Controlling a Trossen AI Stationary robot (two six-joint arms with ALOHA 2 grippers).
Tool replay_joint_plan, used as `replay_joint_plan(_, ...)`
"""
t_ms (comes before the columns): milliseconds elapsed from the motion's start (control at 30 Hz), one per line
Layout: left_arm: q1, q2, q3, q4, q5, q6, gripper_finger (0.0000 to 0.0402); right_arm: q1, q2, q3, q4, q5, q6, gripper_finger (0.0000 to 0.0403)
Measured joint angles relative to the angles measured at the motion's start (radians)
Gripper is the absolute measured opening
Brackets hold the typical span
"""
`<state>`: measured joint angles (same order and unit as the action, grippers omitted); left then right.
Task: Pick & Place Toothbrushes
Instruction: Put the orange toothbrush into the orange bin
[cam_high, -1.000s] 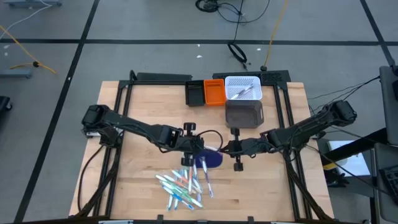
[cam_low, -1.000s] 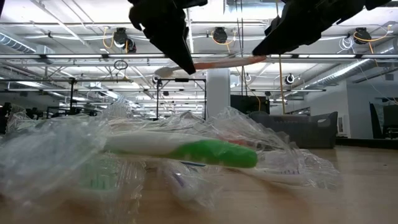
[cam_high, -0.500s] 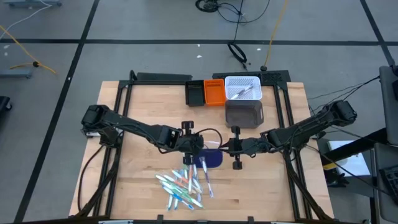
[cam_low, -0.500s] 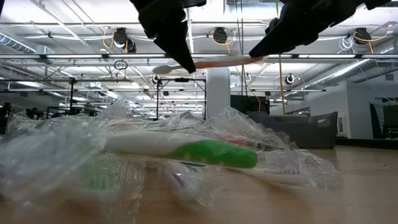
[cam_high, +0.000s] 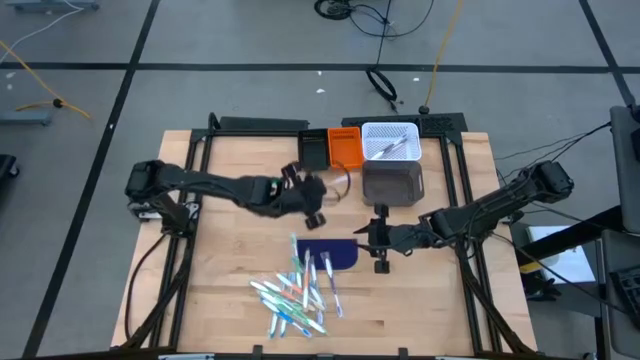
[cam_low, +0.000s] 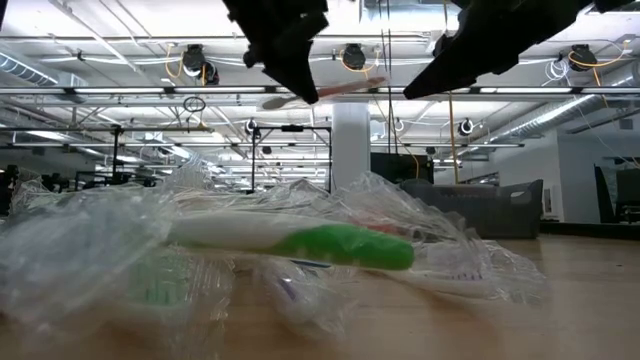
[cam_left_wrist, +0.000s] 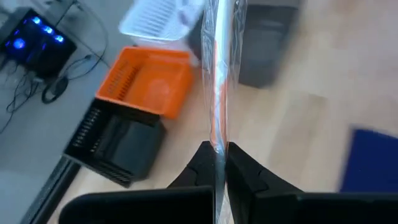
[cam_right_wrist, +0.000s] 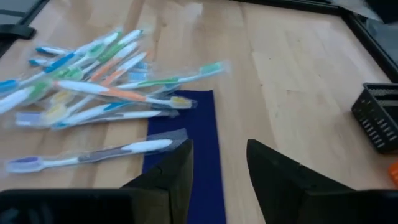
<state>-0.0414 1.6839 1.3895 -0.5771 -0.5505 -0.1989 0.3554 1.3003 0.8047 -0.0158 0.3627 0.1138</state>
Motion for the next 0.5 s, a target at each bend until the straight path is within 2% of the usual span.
replay_joint_plan(100,0.068,0.002,-0.001,0.054,0.045,-0.001,0.0004,0.027,0.0,0.0,-0.007,0.0,0.002,0.0142)
replay_joint_plan(233,0.158,0.006,-0.022,0.204,0.168,0.016,0.0004,0.06,0.0,0.0,-0.01,0.0,0.011,0.0133)
replay_joint_plan(367,0.24,0.009,-0.107,0.405,0.267,-0.014,0.0004,0.085,0.0,0.0,-0.012,0.001,0.03,0.0127)
replay_joint_plan(500,0.298,0.008,-0.224,0.622,0.296,-0.092,0.0004,0.102,0.0,0.0,-0.013,0.005,0.031,0.0122)
